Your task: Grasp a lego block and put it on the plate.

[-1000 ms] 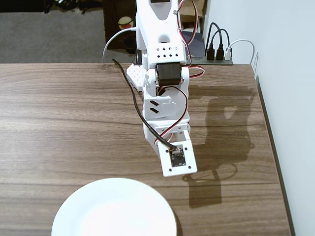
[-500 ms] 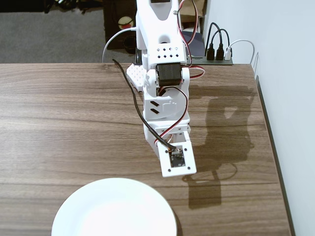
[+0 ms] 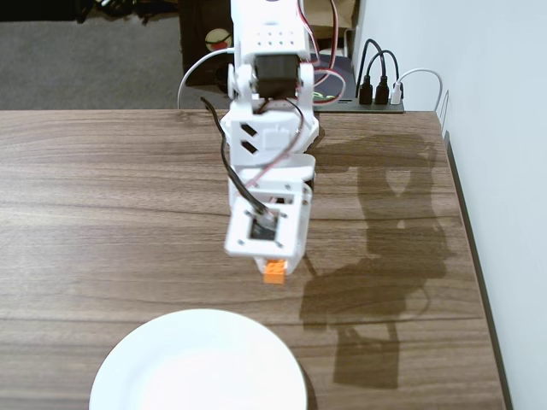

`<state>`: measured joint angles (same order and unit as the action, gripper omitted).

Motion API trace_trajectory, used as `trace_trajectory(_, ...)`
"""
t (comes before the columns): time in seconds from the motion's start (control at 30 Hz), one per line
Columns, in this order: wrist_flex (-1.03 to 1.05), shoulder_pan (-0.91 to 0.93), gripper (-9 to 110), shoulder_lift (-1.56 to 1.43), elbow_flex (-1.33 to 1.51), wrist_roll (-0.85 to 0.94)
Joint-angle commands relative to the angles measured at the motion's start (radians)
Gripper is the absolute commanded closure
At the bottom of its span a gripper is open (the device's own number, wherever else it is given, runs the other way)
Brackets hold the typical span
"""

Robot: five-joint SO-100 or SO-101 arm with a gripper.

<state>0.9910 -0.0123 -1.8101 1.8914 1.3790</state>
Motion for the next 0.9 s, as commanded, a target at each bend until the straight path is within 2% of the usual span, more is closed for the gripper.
trace_trajectory(0.0, -0.046, 0.049, 100, -0.009, -0.117, -0.049)
trace_trajectory(0.37, -0.115, 0.155, 100, 0.305, -0.394, -0.196)
trace_trajectory(0.87, 0.005, 0.190, 99, 0.658, -0.649, -0.414)
